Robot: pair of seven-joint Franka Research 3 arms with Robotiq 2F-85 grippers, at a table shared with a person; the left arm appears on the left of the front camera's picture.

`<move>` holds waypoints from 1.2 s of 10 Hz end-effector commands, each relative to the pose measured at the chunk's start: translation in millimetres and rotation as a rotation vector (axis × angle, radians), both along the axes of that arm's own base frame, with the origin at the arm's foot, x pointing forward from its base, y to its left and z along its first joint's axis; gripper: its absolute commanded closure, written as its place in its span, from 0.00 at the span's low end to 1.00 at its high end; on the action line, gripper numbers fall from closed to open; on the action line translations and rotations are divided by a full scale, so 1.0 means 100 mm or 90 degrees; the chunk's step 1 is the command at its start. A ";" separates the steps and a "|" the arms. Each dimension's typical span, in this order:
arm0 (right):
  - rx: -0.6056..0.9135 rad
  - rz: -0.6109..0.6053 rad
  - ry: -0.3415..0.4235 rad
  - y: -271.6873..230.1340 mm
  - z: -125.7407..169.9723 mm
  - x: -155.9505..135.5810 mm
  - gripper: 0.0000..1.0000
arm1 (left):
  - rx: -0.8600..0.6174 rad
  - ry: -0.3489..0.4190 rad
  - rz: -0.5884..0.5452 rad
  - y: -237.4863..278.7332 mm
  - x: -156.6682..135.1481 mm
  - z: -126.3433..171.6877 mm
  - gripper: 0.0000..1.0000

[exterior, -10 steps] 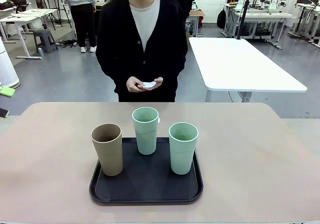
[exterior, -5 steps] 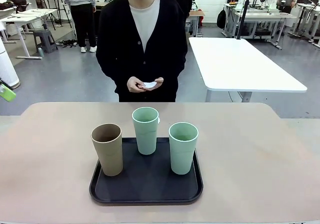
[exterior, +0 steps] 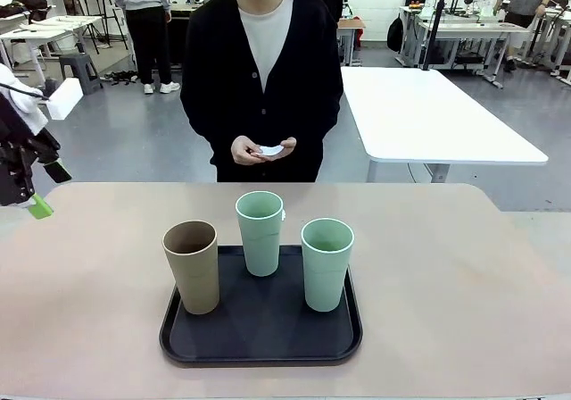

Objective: Place coasters on the table and set cups on them.
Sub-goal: Pick up one Reusable plastic cup and place it on a coaster set by the human.

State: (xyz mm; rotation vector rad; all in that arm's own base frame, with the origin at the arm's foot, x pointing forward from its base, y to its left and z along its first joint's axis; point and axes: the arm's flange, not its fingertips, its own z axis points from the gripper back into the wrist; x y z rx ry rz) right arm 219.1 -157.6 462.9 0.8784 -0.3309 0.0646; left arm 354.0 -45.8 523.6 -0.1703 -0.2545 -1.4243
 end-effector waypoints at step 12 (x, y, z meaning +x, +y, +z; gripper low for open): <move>0.011 0.007 -0.010 -0.01 0.00 0.01 0.00 | -0.451 -0.074 -0.135 0.29 0.22 -1.03 0.00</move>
